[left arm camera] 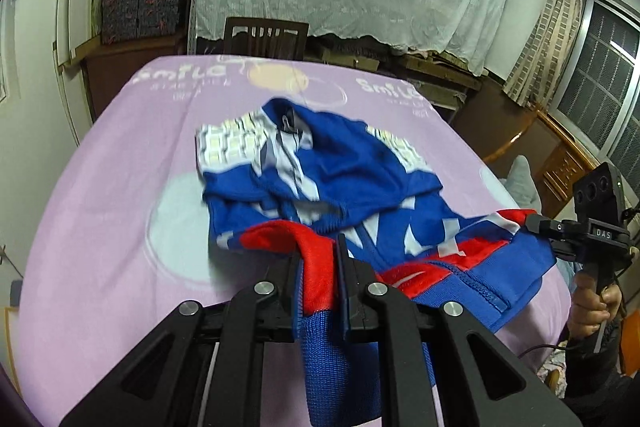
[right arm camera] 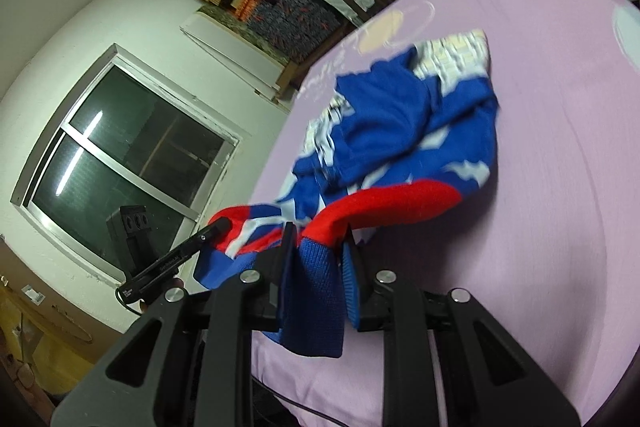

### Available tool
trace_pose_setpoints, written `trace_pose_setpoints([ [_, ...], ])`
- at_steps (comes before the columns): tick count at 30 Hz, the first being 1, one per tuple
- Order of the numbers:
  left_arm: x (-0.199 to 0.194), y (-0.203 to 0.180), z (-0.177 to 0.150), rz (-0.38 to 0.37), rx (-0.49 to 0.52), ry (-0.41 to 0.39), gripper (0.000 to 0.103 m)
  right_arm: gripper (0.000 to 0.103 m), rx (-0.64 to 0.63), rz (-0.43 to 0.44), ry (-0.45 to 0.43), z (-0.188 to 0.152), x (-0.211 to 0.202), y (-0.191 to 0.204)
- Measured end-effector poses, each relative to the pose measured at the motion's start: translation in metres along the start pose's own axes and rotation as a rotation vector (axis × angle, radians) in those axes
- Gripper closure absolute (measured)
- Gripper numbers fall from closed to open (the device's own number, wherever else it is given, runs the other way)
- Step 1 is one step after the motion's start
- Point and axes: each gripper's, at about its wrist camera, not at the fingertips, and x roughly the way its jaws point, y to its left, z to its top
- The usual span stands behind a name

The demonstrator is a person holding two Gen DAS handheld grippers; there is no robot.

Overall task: Fold large clothes
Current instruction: 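Grasp the blue ribbed hem with both grippers, then lift the hem with both grippers and fold it toward the hood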

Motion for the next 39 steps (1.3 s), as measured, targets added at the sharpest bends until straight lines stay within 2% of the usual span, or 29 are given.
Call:
trace_pose_setpoints([
  [11, 0.029, 0.012, 0.068, 0.018, -0.007, -0.025, 0.089, 0.082, 0.016, 0.004, -0.036, 0.084, 0.033, 0.007],
  [21, 0.098, 0.033, 0.11, 0.046, -0.047, 0.029, 0.089, 0.082, 0.145, -0.015, -0.068, 0.15, 0.081, -0.043],
  [27, 0.157, 0.053, 0.112, 0.104, -0.077, 0.099, 0.089, 0.082, 0.229, -0.056, -0.057, 0.168, 0.116, -0.084],
  [32, 0.204, 0.071, 0.099, 0.137, -0.092, 0.178, 0.089, 0.082, 0.304, -0.078, -0.038, 0.166, 0.144, -0.122],
  [36, 0.217, 0.076, 0.093, 0.12, -0.095, 0.189, 0.089, 0.083, 0.35, -0.087, -0.005, 0.157, 0.163, -0.15],
  [39, 0.218, 0.077, 0.093, 0.118, -0.099, 0.186, 0.088, 0.083, 0.34, -0.09, -0.003, 0.157, 0.165, -0.151],
])
